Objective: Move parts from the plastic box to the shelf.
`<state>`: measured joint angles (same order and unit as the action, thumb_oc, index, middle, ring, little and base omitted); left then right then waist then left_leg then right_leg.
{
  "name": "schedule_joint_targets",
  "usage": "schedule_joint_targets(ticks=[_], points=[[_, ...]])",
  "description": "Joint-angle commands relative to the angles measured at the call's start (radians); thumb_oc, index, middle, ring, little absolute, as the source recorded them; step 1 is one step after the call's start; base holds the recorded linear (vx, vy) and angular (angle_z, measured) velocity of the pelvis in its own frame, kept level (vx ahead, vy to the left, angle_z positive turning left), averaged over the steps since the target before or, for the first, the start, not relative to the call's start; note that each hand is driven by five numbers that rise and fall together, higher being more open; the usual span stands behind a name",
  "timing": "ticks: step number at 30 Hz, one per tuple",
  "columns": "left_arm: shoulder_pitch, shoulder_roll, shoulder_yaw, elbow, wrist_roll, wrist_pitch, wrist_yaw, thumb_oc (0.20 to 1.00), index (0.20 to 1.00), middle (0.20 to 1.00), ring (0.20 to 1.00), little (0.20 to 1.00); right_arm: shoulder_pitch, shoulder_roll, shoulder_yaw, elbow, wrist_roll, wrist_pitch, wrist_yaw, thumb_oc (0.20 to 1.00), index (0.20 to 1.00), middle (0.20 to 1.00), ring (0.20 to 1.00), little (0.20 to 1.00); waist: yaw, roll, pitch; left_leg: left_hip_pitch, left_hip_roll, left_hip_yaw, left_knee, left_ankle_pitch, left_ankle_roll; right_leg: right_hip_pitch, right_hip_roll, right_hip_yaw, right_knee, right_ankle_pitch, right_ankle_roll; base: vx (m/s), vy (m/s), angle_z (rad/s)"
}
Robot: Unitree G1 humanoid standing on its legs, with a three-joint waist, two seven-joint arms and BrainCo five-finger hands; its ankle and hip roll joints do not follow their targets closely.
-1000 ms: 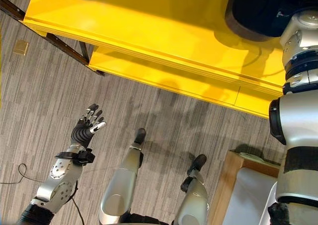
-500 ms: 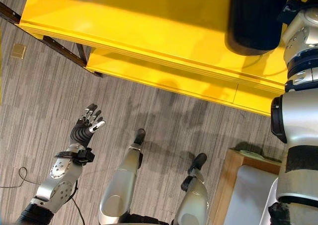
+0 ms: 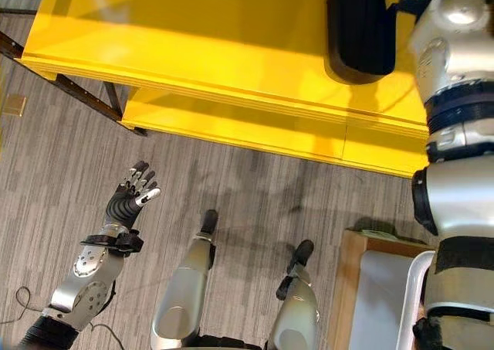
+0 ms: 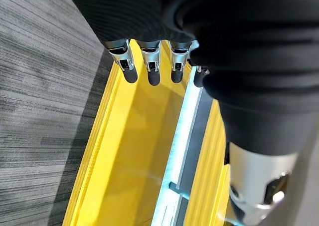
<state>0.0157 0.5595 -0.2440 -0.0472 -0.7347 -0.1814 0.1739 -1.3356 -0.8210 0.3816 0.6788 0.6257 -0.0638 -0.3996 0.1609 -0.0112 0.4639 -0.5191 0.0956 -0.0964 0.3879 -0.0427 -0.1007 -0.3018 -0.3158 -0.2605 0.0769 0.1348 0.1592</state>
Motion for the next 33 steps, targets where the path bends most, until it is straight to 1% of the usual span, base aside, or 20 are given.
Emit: schedule_joint_targets(ticks=[1, 2, 3, 4, 5, 6, 7, 8, 9, 10, 14, 15, 18, 21, 25, 27, 30, 31, 33], points=[[0.036, -0.009, 0.02, -0.017, 0.032, -0.033, -0.001, 1.0, 1.0, 1.0, 1.0, 1.0, 0.14, 0.0, -0.077, -0.142, -0.207, -0.045, -0.049, 1.0, 1.0, 1.0, 1.0, 1.0, -0.008, -0.019, -0.038, -0.002, 0.05, 0.0, -0.077, 0.055, -0.01, 0.11, -0.005, -0.007, 0.12, -0.189, -0.001, -0.02, -0.025, -0.1], [0.043, -0.011, 0.021, -0.017, 0.037, -0.031, -0.002, 1.0, 1.0, 1.0, 1.0, 1.0, 0.196, 0.004, -0.107, -0.188, -0.234, -0.046, -0.047, 1.0, 1.0, 1.0, 1.0, 1.0, -0.012, -0.018, -0.039, 0.002, 0.053, 0.0, -0.075, 0.054, -0.01, 0.114, -0.005, -0.007, 0.121, -0.191, -0.002, -0.02, -0.034, -0.05], [0.047, -0.015, 0.027, -0.016, 0.043, -0.03, -0.003, 1.0, 1.0, 1.0, 1.0, 1.0, 0.265, 0.009, -0.13, -0.254, -0.292, -0.035, -0.04, 1.0, 1.0, 1.0, 1.0, 1.0, -0.018, -0.018, -0.039, 0.01, 0.055, 0.003, -0.074, 0.053, -0.01, 0.118, -0.004, -0.005, 0.123, -0.193, -0.002, -0.02, -0.021, -0.08], [0.052, -0.014, 0.031, -0.016, 0.049, -0.027, -0.005, 1.0, 1.0, 1.0, 1.0, 1.0, 0.309, -0.002, -0.151, -0.295, -0.332, -0.029, -0.039, 1.0, 1.0, 1.0, 1.0, 1.0, -0.02, -0.018, -0.04, 0.014, 0.057, 0.004, -0.073, 0.052, -0.01, 0.12, -0.005, -0.004, 0.125, -0.194, -0.001, -0.01, -0.017, -0.09], [0.053, -0.012, 0.03, -0.016, 0.049, -0.027, -0.005, 1.0, 1.0, 1.0, 1.0, 1.0, 0.315, -0.001, -0.156, -0.299, -0.334, -0.027, -0.039, 1.0, 1.0, 1.0, 1.0, 1.0, -0.018, -0.019, -0.041, 0.014, 0.058, 0.004, -0.073, 0.052, -0.01, 0.12, -0.005, -0.004, 0.125, -0.194, -0.002, -0.02, -0.023, -0.17], [0.063, -0.022, 0.038, -0.015, 0.067, -0.024, -0.014, 1.0, 1.0, 1.0, 1.0, 1.0, 0.437, 0.01, -0.208, -0.381, -0.408, -0.033, -0.027, 1.0, 1.0, 1.0, 1.0, 1.0, -0.03, -0.013, -0.038, 0.024, 0.06, 0.007, -0.07, 0.05, -0.011, 0.125, -0.007, -0.003, 0.133, -0.2, -0.001, -0.02, -0.017, -0.17], [0.063, -0.02, 0.036, -0.015, 0.067, -0.024, -0.014, 1.0, 1.0, 1.0, 1.0, 1.0, 0.445, 0.011, -0.214, -0.386, -0.409, -0.031, -0.027, 1.0, 1.0, 1.0, 1.0, 1.0, -0.027, -0.014, -0.039, 0.025, 0.06, 0.007, -0.07, 0.05, -0.011, 0.125, -0.008, -0.003, 0.133, -0.201, -0.001, -0.02, -0.024, -0.13], [0.069, -0.021, 0.041, -0.017, 0.073, -0.022, -0.019, 1.0, 1.0, 1.0, 1.0, 1.0, 0.478, 0.006, -0.228, -0.409, -0.442, -0.024, -0.019, 1.0, 1.0, 1.0, 1.0, 1.0, -0.03, -0.011, -0.038, 0.029, 0.061, 0.007, -0.07, 0.05, -0.013, 0.128, -0.009, -0.002, 0.137, -0.203, -0.001, 0.0, -0.025, -0.1], [0.082, -0.023, 0.049, -0.012, 0.088, -0.022, -0.022, 1.0, 1.0, 1.0, 1.0, 1.0, 0.578, 0.019, -0.272, -0.474, -0.528, -0.008, -0.014, 1.0, 1.0, 1.0, 1.0, 1.0, -0.034, -0.007, -0.038, 0.041, 0.064, 0.011, -0.072, 0.051, -0.014, 0.135, -0.01, -0.002, 0.144, -0.208, -0.001, -0.01, -0.024, -0.06], [0.087, -0.025, 0.059, -0.011, 0.095, -0.017, -0.023, 1.0, 1.0, 1.0, 1.0, 1.0, 0.617, 0.017, -0.279, -0.496, -0.573, 0.013, -0.002, 1.0, 1.0, 1.0, 1.0, 1.0, -0.038, -0.005, -0.039, 0.046, 0.066, 0.014, -0.072, 0.051, -0.015, 0.135, -0.01, 0.001, 0.149, -0.21, -0.001, -0.01, -0.025, -0.07], [0.11, -0.046, 0.091, -0.011, 0.127, -0.007, -0.019, 1.0, 1.0, 1.0, 1.0, 1.0, 0.808, 0.063, -0.34, -0.642, -0.731, 0.035, 0.039, 1.0, 1.0, 1.0, 1.0, 1.0, -0.055, 0.004, -0.037, 0.067, 0.074, 0.02, -0.075, 0.049, -0.016, 0.136, -0.01, 0.013, 0.168, -0.223, -0.001, -0.01, -0.019, -0.07], [0.124, -0.049, 0.1, -0.014, 0.141, -0.006, -0.024, 1.0, 1.0, 1.0, 1.0, 1.0, 0.858, 0.084, -0.353, -0.669, -0.766, 0.029, 0.05, 1.0, 1.0, 1.0, 1.0, 1.0, -0.059, 0.01, -0.037, 0.073, 0.076, 0.021, -0.073, 0.049, -0.017, 0.138, -0.011, 0.014, 0.176, -0.227, 0.0, -0.01, -0.023, -0.03], [0.134, -0.052, 0.105, -0.016, 0.151, -0.008, -0.03, 1.0, 1.0, 1.0, 1.0, 1.0, 0.899, 0.107, -0.345, -0.688, -0.809, 0.023, 0.063, 1.0, 1.0, 1.0, 1.0, 1.0, -0.063, 0.016, -0.034, 0.084, 0.081, 0.025, -0.073, 0.05, -0.016, 0.137, -0.011, 0.019, 0.183, -0.228, 0.001, 0.0, 0.0, 0.0], [0.135, -0.055, 0.102, -0.011, 0.155, -0.01, -0.033, 1.0, 1.0, 1.0, 1.0, 1.0, 0.912, 0.121, -0.331, -0.684, -0.817, 0.018, 0.072, 1.0, 1.0, 1.0, 1.0, 1.0, -0.066, 0.019, -0.032, 0.094, 0.085, 0.033, -0.079, 0.052, -0.016, 0.134, -0.01, 0.024, 0.186, -0.227, 0.002, 0.0, 0.0, 0.0], [0.138, -0.058, 0.096, -0.007, 0.155, -0.016, -0.037, 1.0, 1.0, 1.0, 1.0, 1.0, 0.898, 0.144, -0.305, -0.666, -0.791, 0.006, 0.076, 1.0, 1.0, 1.0, 1.0, 1.0, -0.068, 0.024, -0.029, 0.1, 0.088, 0.038, -0.083, 0.056, -0.015, 0.129, -0.011, 0.032, 0.191, -0.226, 0.002, -0.01, -0.009, -0.06], [0.135, -0.054, 0.081, 0.001, 0.155, -0.021, -0.041, 1.0, 1.0, 1.0, 1.0, 1.0, 0.855, 0.148, -0.287, -0.611, -0.759, -0.005, 0.06, 1.0, 1.0, 1.0, 1.0, 1.0, -0.064, 0.029, -0.027, 0.101, 0.088, 0.042, -0.086, 0.058, -0.014, 0.124, -0.013, 0.035, 0.2, -0.227, 0.0, -0.02, -0.019, -0.1], [0.13, -0.049, 0.074, 0.003, 0.153, -0.024, -0.043, 1.0, 1.0, 1.0, 1.0, 1.0, 0.81, 0.141, -0.271, -0.563, -0.742, -0.004, 0.05, 1.0, 1.0, 1.0, 1.0, 1.0, -0.061, 0.034, -0.025, 0.101, 0.087, 0.042, -0.085, 0.058, -0.013, 0.119, -0.015, 0.038, 0.206, -0.228, 0.0, -0.01, -0.006, -0.01], [0.126, -0.043, 0.062, 0.003, 0.146, -0.029, -0.048, 1.0, 1.0, 1.0, 1.0, 1.0, 0.758, 0.13, -0.262, -0.503, -0.723, -0.003, 0.033, 1.0, 1.0, 1.0, 1.0, 1.0, -0.056, 0.037, -0.025, 0.101, 0.086, 0.044, -0.089, 0.06, -0.012, 0.114, -0.017, 0.04, 0.21, -0.227, -0.001, 0.0, 0.0, 0.0], [0.124, -0.042, 0.06, 0.002, 0.144, -0.032, -0.048, 1.0, 1.0, 1.0, 1.0, 1.0, 0.733, 0.125, -0.254, -0.483, -0.719, -0.002, 0.027, 1.0, 1.0, 1.0, 1.0, 1.0, -0.056, 0.038, -0.023, 0.1, 0.085, 0.045, -0.089, 0.061, -0.012, 0.112, -0.017, 0.041, 0.21, -0.227, -0.001, 0.0, 0.0, 0.0]])
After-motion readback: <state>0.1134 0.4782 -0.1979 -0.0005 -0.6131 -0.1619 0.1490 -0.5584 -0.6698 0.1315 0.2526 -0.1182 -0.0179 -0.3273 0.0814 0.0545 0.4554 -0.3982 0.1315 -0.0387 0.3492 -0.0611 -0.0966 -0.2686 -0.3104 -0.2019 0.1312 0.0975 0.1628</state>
